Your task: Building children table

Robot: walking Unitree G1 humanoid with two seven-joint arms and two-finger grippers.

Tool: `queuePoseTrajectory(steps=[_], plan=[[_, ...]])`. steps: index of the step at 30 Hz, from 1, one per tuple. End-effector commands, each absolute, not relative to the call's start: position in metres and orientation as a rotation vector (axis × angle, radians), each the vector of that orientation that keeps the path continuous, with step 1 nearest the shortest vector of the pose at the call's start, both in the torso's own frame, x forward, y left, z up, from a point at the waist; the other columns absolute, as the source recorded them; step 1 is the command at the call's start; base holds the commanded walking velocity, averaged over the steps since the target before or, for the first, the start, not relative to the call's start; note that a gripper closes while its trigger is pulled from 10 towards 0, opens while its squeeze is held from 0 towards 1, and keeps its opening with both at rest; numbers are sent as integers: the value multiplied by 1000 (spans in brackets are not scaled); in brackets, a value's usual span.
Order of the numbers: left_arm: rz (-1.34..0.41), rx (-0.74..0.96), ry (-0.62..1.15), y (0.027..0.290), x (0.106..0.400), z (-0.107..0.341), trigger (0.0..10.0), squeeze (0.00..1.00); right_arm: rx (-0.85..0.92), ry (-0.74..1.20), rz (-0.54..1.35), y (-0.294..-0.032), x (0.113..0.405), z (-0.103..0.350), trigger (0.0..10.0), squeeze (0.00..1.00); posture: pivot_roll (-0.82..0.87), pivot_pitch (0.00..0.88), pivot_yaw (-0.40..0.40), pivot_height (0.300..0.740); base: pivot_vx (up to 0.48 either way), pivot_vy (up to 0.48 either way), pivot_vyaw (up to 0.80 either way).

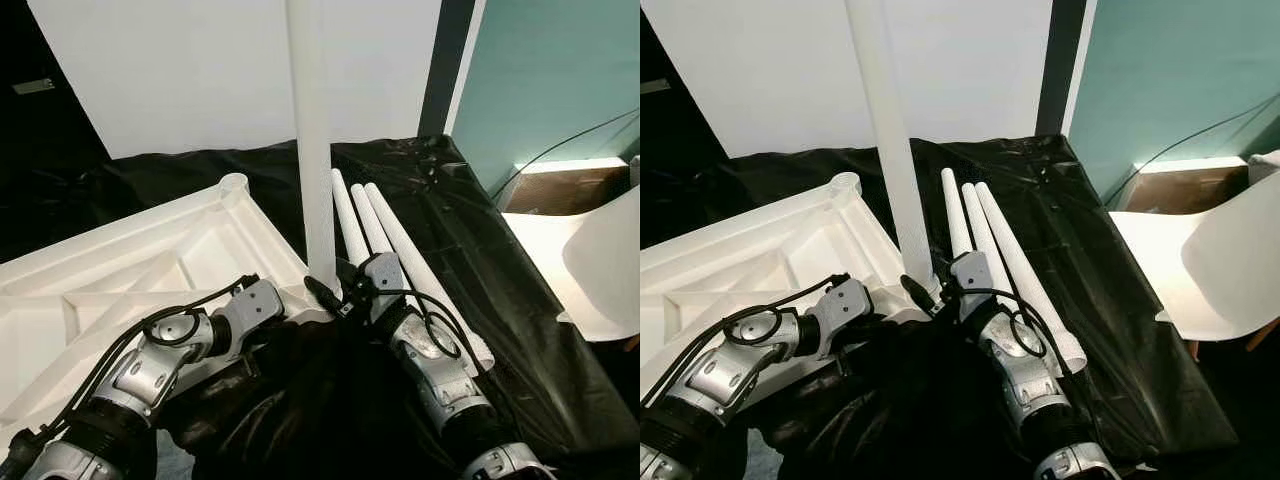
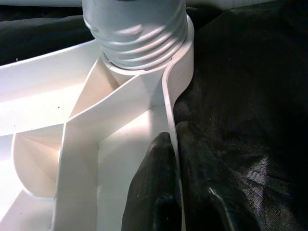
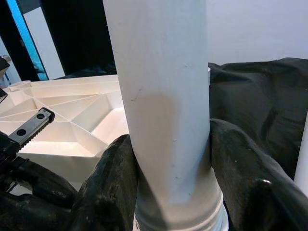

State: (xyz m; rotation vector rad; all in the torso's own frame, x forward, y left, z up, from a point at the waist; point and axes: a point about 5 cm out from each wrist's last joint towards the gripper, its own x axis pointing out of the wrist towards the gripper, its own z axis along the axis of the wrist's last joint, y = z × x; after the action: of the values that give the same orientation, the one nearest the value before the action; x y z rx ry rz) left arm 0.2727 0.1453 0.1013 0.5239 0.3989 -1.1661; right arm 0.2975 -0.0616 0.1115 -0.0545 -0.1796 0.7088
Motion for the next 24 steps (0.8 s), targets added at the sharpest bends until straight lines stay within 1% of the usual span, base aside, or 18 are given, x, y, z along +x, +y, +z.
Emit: queuePoseTrajectory(steps=[1,2,3,4,5,9,10,11,12,13,14,16,17,19,24], plan=[[-1334,518,555,144,249,76,10000,0,-30,-166,529,-88,313,116,0,0,72,0,28,740,0,0,0],[-1333,518,555,145,249,76,10000,0,-38,-162,551,-86,313,116,10000,0,73,0,27,740,0,0,0],[-1332,519,556,145,249,76,10000,0,-20,-167,576,-85,313,118,10000,1000,71,0,28,740,0,0,0],[-1332,519,556,145,249,76,10000,0,-20,-167,576,-85,313,118,10000,1000,71,0,28,740,0,0,0],[-1333,521,557,146,249,76,10000,0,-51,-159,641,-84,316,121,10000,1000,67,0,29,740,0,0,0],[-1333,522,557,145,250,76,10000,0,-75,-140,684,-86,320,123,10000,1000,66,0,29,740,0,0,0],[-1334,522,557,145,250,76,10000,0,-82,-129,717,-86,322,124,10000,0,64,0,30,740,0,0,0],[-1335,522,555,144,250,76,10000,0,-105,-115,780,-88,324,126,10000,0,63,0,30,740,0,0,0],[-1335,522,555,144,250,76,10000,0,-105,-115,780,-88,324,126,10000,0,63,0,30,740,0,0,0],[-1337,522,553,144,250,76,10000,0,-121,-94,843,-91,326,128,10000,0,60,0,32,740,0,0,0],[-1337,522,553,144,250,76,10000,0,-121,-94,843,-91,326,128,10000,0,60,0,32,740,0,0,0],[-1340,523,551,143,251,76,10000,0,-171,-56,963,-99,330,132,10000,0,58,0,31,740,0,0,0],[-1341,523,551,143,251,76,10000,0,-189,-47,992,-101,331,133,10000,0,58,0,31,740,0,0,0],[-1341,523,551,143,251,76,10000,0,-189,-47,992,-101,331,133,10000,0,58,0,31,740,0,0,0],[-1343,520,548,142,250,76,10000,0,-254,-42,1035,-104,338,138,10000,0,62,0,29,740,0,0,0]])
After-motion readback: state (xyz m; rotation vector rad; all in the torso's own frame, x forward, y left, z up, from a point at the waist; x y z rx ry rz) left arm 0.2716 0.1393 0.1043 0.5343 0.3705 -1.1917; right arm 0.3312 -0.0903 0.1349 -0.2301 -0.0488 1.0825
